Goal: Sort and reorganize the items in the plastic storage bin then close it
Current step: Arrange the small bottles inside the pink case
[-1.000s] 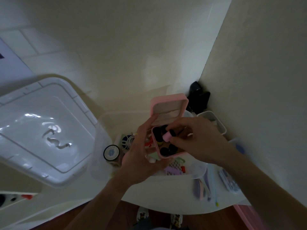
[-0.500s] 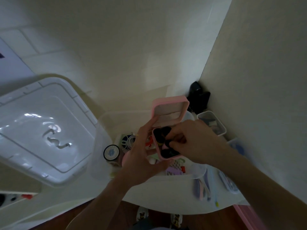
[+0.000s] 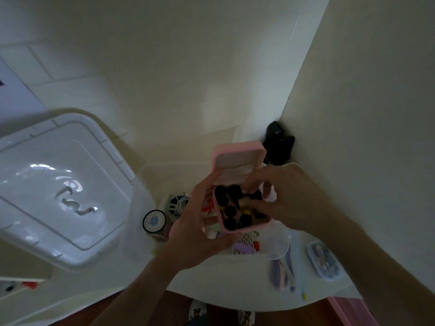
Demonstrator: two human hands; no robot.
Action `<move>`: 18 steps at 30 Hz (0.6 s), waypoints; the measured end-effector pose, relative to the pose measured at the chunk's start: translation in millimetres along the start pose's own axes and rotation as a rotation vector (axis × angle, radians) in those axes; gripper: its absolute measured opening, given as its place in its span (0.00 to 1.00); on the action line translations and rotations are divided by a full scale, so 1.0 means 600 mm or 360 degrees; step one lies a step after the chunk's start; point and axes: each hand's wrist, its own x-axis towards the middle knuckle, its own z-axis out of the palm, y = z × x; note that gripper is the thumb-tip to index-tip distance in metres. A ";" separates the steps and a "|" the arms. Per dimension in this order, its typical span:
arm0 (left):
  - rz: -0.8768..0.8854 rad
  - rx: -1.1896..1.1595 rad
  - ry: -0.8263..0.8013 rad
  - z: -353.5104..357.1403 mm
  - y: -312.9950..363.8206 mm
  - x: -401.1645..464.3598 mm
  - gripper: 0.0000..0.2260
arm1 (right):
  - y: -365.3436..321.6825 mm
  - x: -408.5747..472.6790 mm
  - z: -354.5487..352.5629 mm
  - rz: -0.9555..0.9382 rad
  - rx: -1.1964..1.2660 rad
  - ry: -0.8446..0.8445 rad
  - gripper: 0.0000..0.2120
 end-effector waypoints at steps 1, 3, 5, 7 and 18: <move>0.0005 0.0006 -0.0002 0.001 0.001 0.000 0.49 | -0.001 0.002 0.008 -0.0055 -0.0067 0.0001 0.10; 0.0020 0.0025 -0.0003 0.002 0.000 0.001 0.49 | -0.002 0.009 0.020 -0.0111 -0.0220 -0.0028 0.09; 0.0040 0.0044 -0.0015 0.003 0.000 0.003 0.49 | -0.001 0.014 0.029 -0.0148 -0.0350 -0.0086 0.07; 0.0050 0.0039 -0.0020 0.004 0.000 0.003 0.49 | 0.000 0.017 0.030 -0.0201 -0.0387 -0.0133 0.07; 0.0012 0.0002 -0.0006 -0.002 0.001 -0.002 0.48 | 0.006 -0.005 0.027 -0.0164 -0.0077 0.0079 0.06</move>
